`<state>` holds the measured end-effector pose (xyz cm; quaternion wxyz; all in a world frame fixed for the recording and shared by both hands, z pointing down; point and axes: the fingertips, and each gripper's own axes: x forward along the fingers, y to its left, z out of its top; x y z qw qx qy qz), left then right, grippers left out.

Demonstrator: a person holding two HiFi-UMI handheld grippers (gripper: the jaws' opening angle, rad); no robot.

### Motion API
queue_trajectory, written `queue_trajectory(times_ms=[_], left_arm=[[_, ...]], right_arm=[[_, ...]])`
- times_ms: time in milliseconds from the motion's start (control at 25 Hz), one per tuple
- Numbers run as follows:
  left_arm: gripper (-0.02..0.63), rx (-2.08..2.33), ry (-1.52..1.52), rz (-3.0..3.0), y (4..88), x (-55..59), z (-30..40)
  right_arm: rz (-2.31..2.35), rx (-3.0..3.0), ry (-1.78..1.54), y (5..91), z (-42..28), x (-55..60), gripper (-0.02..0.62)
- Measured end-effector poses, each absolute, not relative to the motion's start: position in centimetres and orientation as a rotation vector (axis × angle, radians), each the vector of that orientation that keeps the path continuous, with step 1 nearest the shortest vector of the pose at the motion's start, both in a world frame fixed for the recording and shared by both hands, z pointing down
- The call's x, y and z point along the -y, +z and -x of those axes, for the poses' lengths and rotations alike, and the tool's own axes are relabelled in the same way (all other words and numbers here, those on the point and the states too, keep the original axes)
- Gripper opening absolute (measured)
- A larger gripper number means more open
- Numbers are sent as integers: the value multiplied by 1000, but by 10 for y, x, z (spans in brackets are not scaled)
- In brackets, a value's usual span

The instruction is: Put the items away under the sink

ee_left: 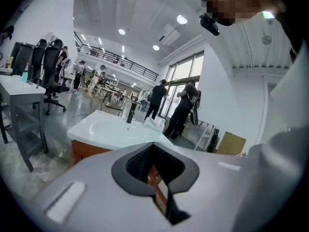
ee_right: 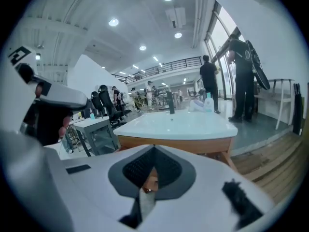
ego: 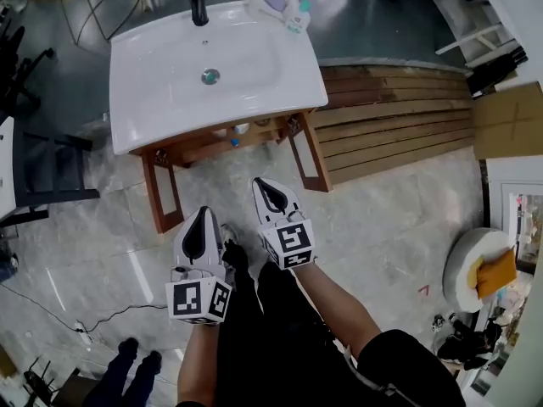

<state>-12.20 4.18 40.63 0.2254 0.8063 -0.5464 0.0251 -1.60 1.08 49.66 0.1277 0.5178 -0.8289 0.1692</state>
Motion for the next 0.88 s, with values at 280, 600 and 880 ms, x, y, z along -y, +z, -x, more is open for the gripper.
queue_trajectory(times_ms=[280,600,880], left_arm=[[5,1505,30,-2240,335,-79,106],[6,1481,5,-2276,276,-125,88],[6,1440,-9,-2353,245,-144,71]], right_arm=[[-1500,2401,489,413,3,-64,15],[-1512,2437,504,338,-12,-126,15],[-1542,2481,464,300,-21,-152,15]])
